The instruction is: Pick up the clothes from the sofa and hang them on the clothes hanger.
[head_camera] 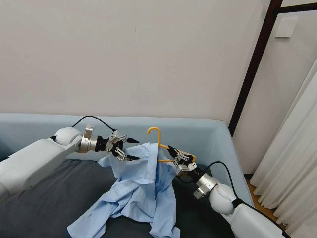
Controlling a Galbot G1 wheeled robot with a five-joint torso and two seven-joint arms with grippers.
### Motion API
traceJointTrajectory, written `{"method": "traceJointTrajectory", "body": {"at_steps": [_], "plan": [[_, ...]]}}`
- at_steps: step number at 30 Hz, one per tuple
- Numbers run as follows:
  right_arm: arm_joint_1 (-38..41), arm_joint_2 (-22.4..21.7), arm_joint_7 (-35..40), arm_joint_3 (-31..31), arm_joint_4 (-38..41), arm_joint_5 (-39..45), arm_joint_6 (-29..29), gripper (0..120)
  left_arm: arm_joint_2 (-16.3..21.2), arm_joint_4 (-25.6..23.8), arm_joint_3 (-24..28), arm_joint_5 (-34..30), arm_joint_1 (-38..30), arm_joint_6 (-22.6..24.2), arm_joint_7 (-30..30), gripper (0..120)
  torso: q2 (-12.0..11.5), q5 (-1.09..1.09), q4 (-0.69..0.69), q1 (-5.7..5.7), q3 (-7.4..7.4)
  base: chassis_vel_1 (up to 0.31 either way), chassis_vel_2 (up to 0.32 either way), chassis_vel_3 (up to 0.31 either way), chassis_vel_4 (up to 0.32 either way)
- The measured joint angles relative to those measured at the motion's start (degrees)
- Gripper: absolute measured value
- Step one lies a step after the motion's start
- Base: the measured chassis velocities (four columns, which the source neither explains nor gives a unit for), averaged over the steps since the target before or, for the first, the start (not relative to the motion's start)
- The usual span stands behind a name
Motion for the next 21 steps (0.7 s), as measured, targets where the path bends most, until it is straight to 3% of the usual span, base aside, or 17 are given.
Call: {"method": "traceJointTrajectory", "body": {"at_steps": [7, 21], "plan": [[1.3, 1.3, 0.7, 1.5, -1.8, -4.8, 5.0, 4, -1.5, 3.4, 0.4, 1.8, 0.3, 0.0, 1.6, 55, 0.0, 0.01, 0.01, 0.0, 0.0, 0.0, 0.0, 0.0, 0.0], [1.4, 2.1, 1.7, 0.7, -2.9, -6.1, 5.6, 4, -0.9, 1.9, -1.0, 0.6, 2.6, -0.6, -0.6, 6, 0.0, 0.0, 0.0, 0.0, 0.0, 0.0, 0.0, 0.0, 0.0]]}}
